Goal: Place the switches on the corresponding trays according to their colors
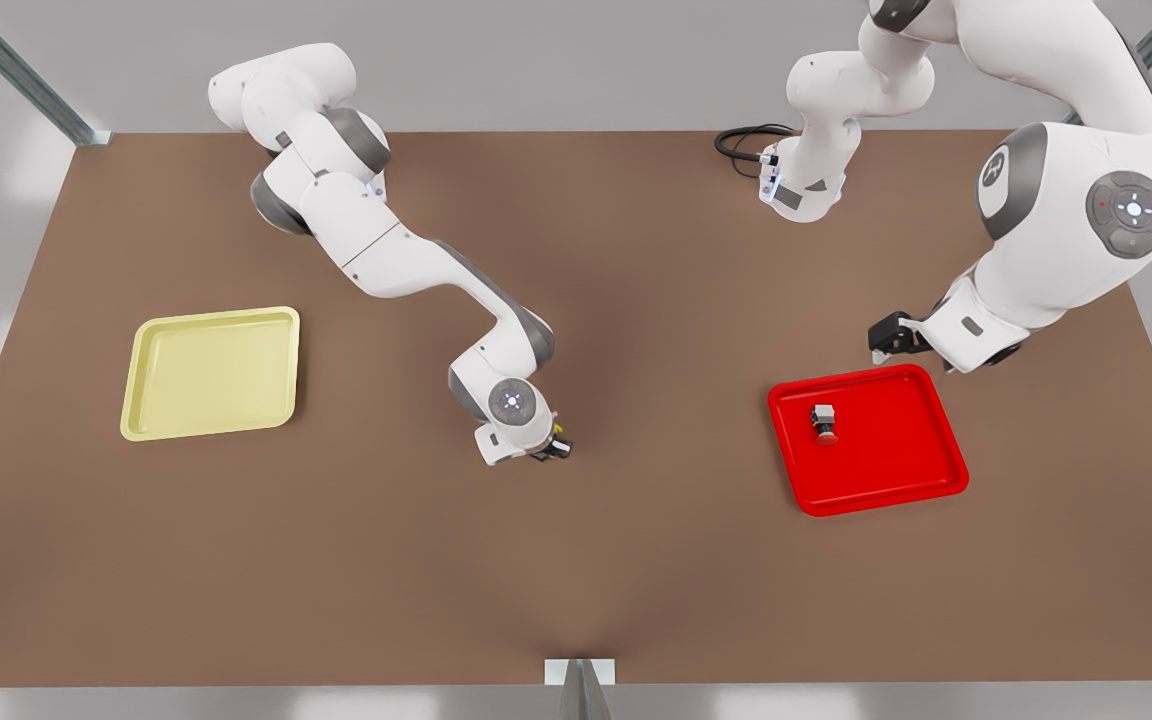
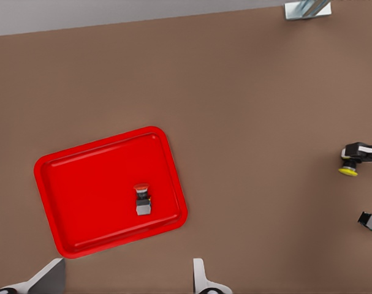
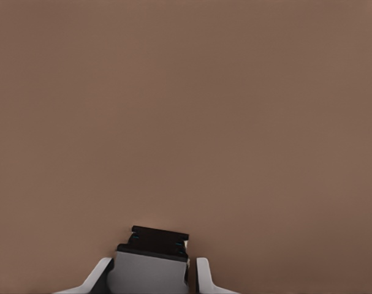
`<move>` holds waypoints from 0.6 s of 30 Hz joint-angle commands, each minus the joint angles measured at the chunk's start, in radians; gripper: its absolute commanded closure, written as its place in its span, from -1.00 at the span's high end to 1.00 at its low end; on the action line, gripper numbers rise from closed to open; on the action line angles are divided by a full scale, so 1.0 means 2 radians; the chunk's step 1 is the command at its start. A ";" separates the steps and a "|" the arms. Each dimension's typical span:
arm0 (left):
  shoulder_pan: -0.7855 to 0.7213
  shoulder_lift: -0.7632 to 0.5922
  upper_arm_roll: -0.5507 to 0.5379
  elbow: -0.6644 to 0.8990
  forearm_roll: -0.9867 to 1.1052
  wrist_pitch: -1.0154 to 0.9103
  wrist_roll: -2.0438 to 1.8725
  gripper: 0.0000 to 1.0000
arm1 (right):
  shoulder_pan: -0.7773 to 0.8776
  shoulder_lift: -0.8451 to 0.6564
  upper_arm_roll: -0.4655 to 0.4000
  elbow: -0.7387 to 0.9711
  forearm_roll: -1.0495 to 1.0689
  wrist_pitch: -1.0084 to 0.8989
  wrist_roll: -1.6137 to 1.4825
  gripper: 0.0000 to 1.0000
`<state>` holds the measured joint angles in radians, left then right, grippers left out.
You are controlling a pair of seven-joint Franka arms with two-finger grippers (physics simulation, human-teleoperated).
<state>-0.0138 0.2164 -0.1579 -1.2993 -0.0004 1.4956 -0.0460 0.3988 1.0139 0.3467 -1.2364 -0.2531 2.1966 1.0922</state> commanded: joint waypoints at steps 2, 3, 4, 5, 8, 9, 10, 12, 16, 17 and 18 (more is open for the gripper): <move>0.000 0.000 0.000 0.000 0.000 0.000 0.000 1.00 | 0.000 0.000 0.000 0.001 0.000 0.000 0.000 0.09; 0.000 0.000 0.000 0.000 0.000 0.000 0.000 1.00 | 0.000 0.000 0.000 0.001 0.000 0.000 0.000 0.08; 0.000 0.001 0.000 0.000 0.000 0.000 -0.001 1.00 | 0.000 -0.001 0.000 0.001 0.001 0.000 -0.001 0.08; 0.000 0.001 0.000 0.000 0.000 0.000 -0.001 1.00 | -0.001 -0.003 0.000 0.001 0.002 -0.001 -0.001 0.09; 0.000 0.001 0.000 0.000 -0.001 0.000 -0.005 1.00 | -0.002 -0.004 0.000 0.001 0.001 -0.006 -0.003 0.09; 0.000 0.001 -0.001 0.000 -0.001 0.000 -0.005 1.00 | -0.002 -0.002 0.000 0.000 0.000 -0.005 -0.003 0.09; 0.000 0.001 -0.002 0.000 0.000 0.000 -0.007 1.00 | -0.002 -0.001 -0.001 0.000 0.000 -0.002 -0.003 0.10; 0.000 0.001 -0.003 0.000 0.000 0.000 -0.008 1.00 | -0.002 -0.001 -0.001 0.000 0.000 -0.002 -0.003 0.09; 0.000 0.000 -0.003 0.000 0.000 -0.001 -0.009 1.00 | -0.002 -0.002 -0.001 0.001 0.002 -0.006 -0.012 -0.04; 0.000 0.001 -0.003 0.000 -0.001 -0.001 -0.009 1.00 | -0.003 -0.004 0.000 0.001 0.004 -0.006 -0.013 0.00; 0.000 0.001 -0.004 0.000 0.000 -0.001 -0.012 1.00 | -0.007 -0.006 0.001 0.001 0.005 -0.008 -0.014 0.00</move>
<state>-0.0141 0.2179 -0.1656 -1.2993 -0.0005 1.4941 -0.0712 0.3759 0.9920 0.3494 -1.2363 -0.2448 2.1719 1.0475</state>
